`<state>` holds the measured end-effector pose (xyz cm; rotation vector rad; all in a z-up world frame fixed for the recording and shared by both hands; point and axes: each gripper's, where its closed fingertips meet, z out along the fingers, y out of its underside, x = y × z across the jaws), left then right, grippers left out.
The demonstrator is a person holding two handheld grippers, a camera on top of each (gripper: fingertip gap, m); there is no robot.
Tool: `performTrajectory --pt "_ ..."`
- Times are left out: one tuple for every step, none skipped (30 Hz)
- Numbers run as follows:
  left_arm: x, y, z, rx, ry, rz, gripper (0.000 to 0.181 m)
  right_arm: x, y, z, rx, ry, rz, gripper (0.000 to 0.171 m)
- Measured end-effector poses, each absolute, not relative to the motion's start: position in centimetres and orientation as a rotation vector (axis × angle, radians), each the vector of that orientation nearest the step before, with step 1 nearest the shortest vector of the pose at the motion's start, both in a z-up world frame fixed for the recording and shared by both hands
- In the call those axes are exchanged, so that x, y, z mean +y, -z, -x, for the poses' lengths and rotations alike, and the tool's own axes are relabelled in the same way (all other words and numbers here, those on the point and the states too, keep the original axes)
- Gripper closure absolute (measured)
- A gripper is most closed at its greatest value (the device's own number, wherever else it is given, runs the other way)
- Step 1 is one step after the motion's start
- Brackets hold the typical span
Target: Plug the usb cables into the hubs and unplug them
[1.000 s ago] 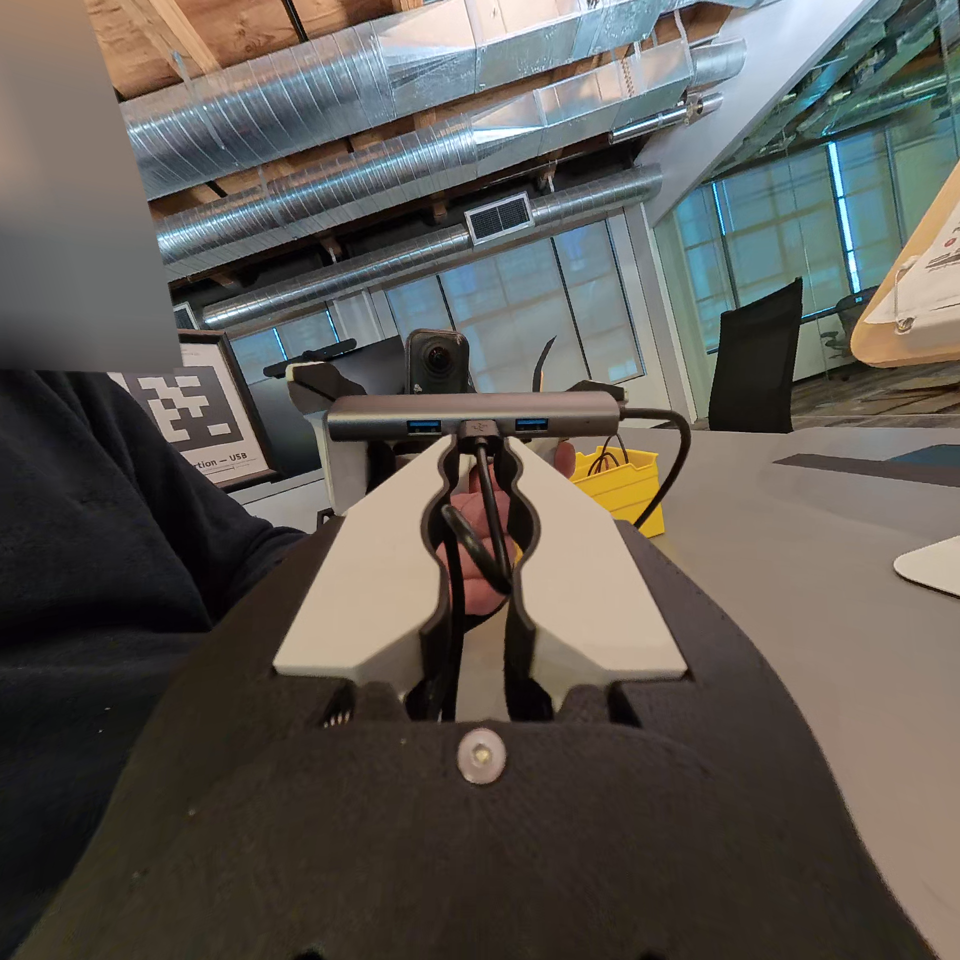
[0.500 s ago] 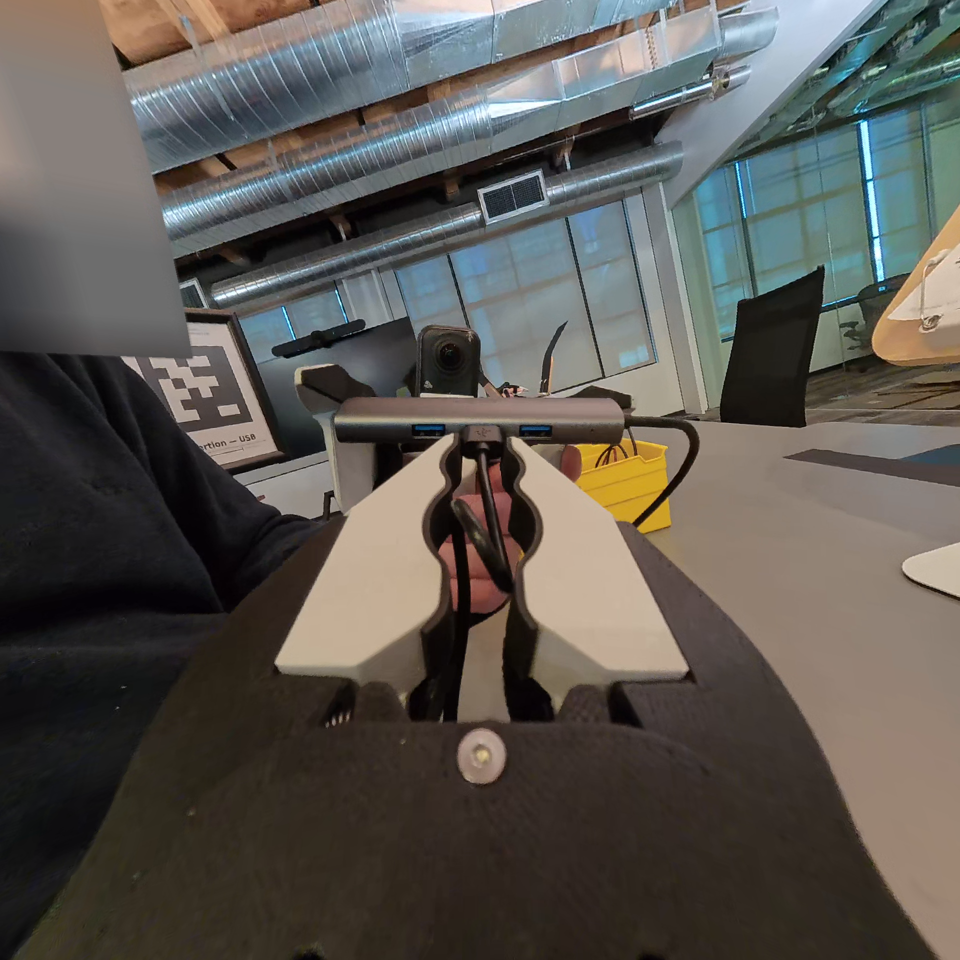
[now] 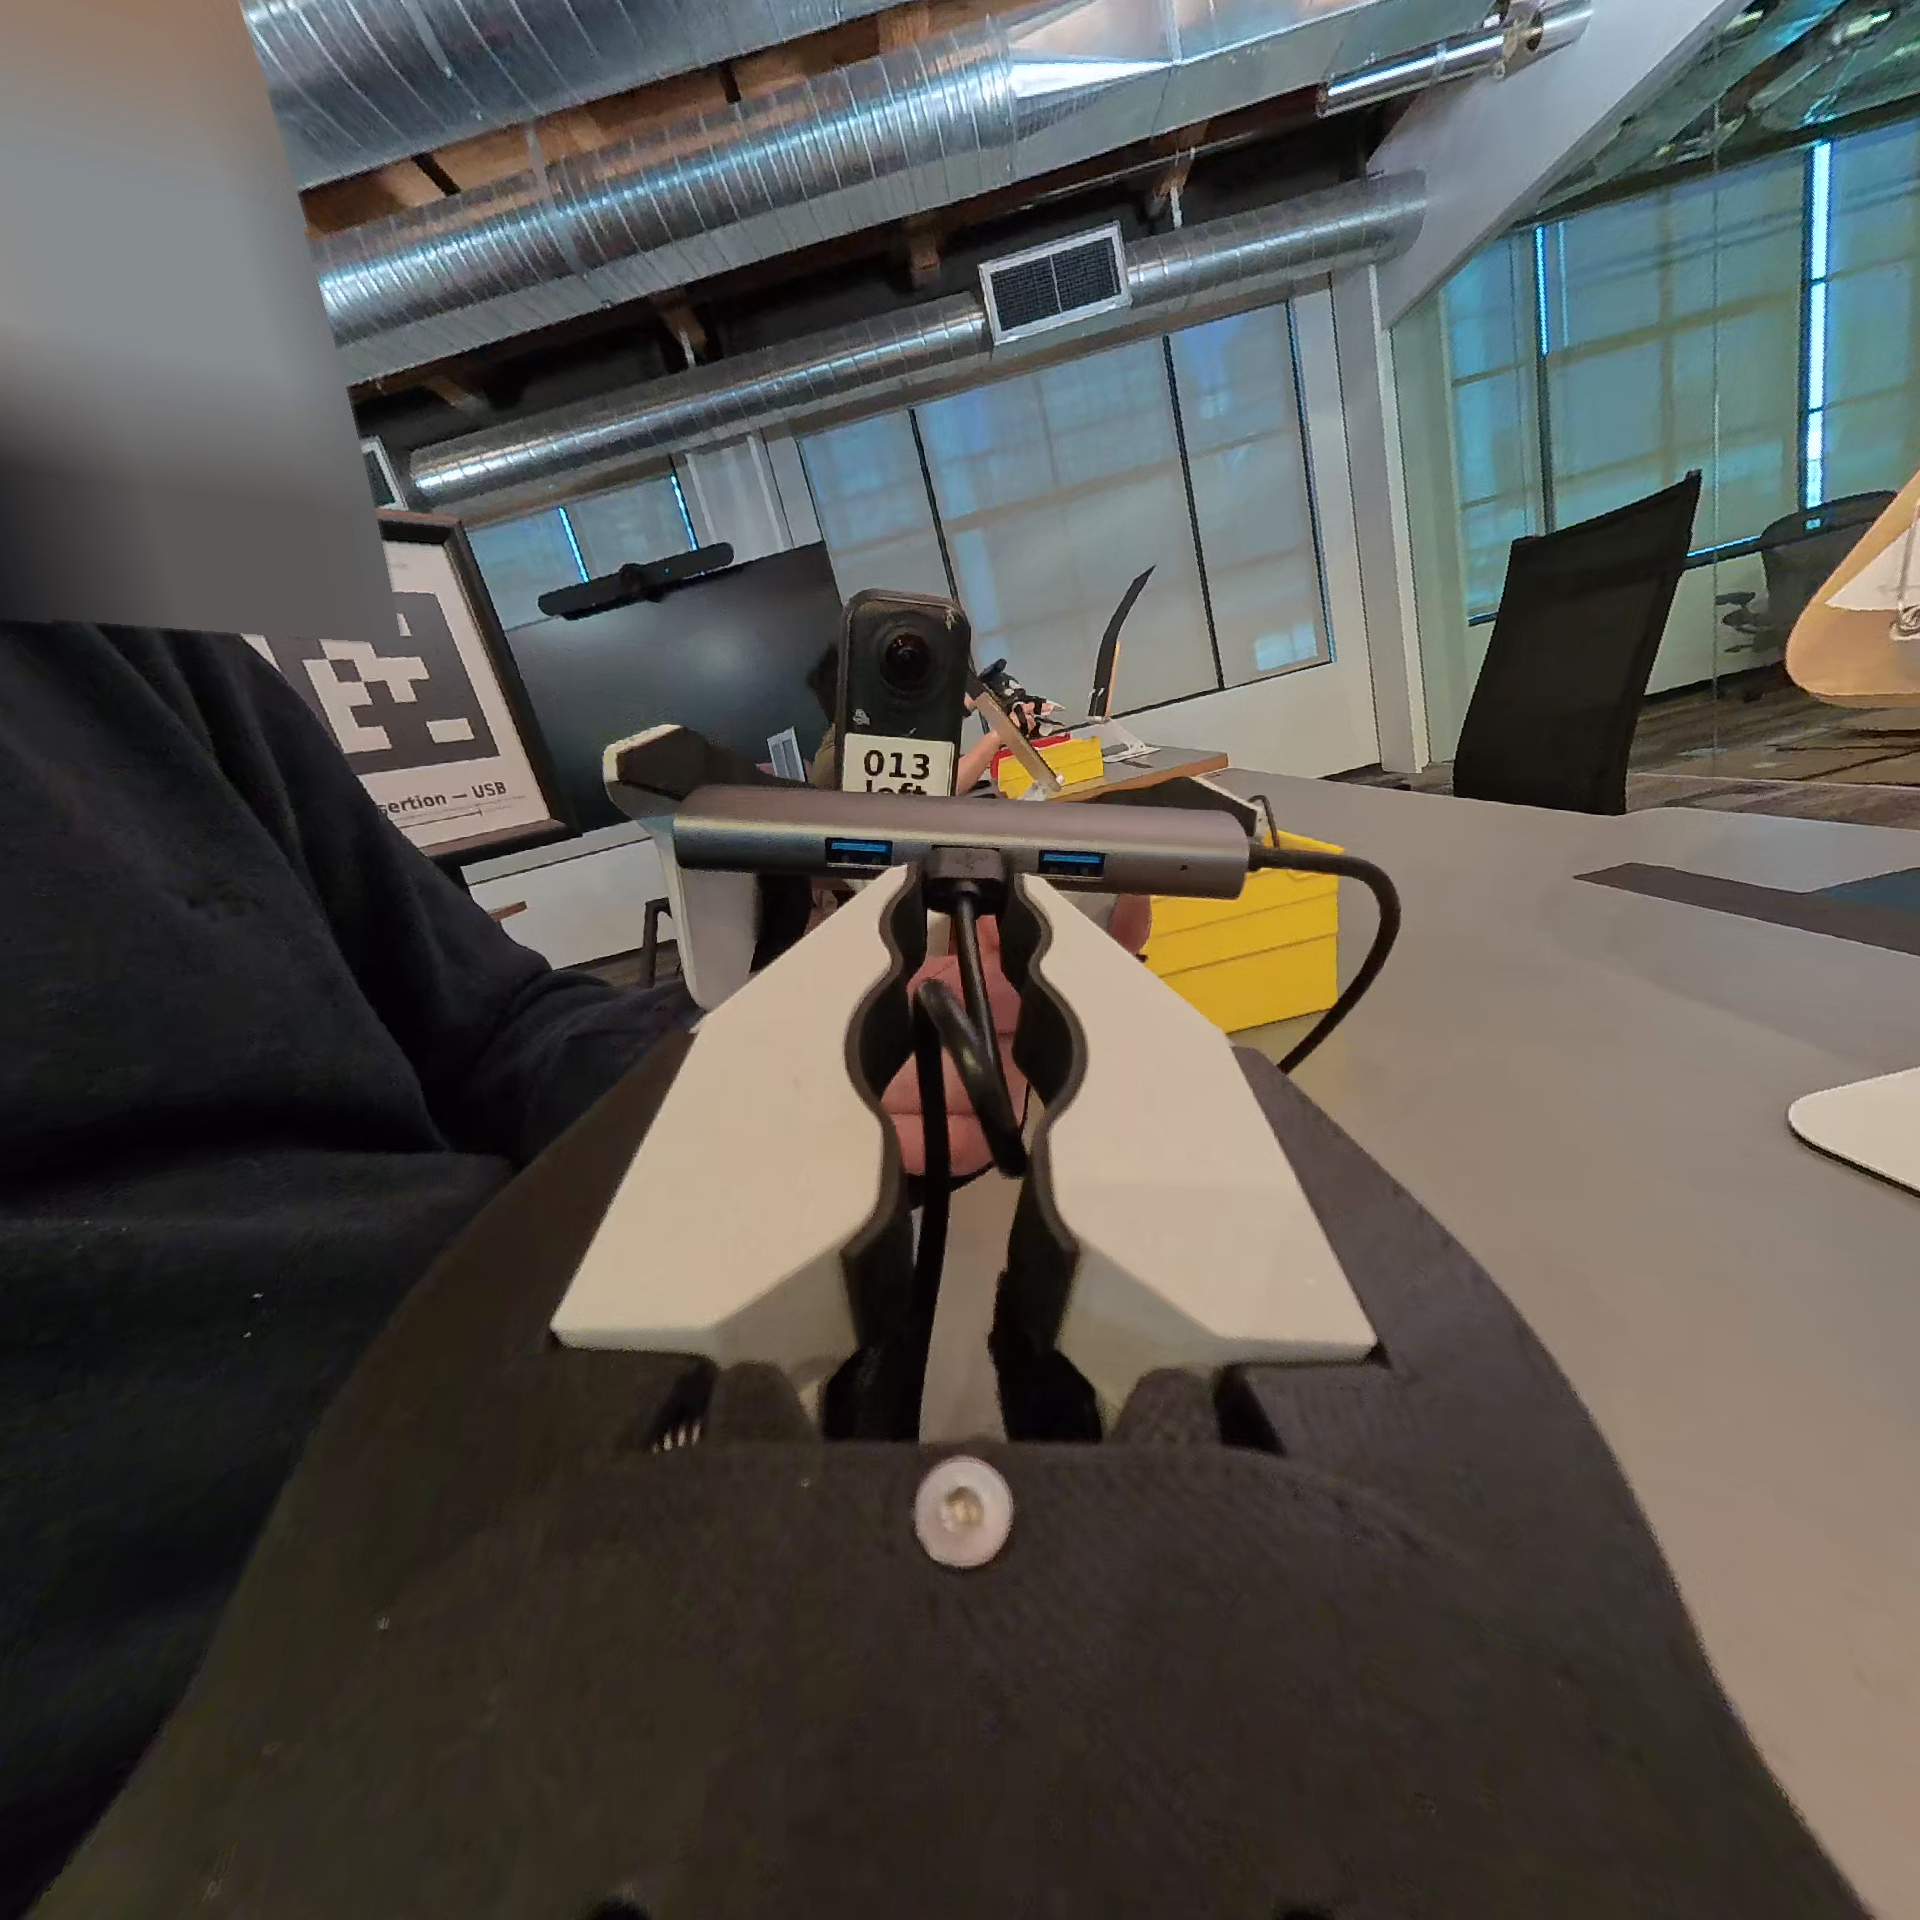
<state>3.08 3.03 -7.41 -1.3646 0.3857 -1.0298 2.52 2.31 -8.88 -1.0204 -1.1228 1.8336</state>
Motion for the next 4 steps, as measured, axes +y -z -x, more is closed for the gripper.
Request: performTrajectory --pt "3.0 7.36 -3.02 0.381 1.04 1.363 0.058 2.28 8.85 -2.5 -1.123 -1.838 1.019 0.16" --pt "2.94 7.21 -2.92 0.379 1.041 1.357 0.058 2.19 8.78 -2.47 -1.12 -1.845 1.017 0.16" --pt "2.89 7.11 -2.86 0.387 1.032 1.357 0.059 2.12 8.73 -2.41 -1.116 -1.848 1.016 0.16" --pt "2.97 7.04 -2.69 0.379 1.025 1.361 0.059 2.14 8.73 -2.31 -1.111 -1.845 1.02 0.16"
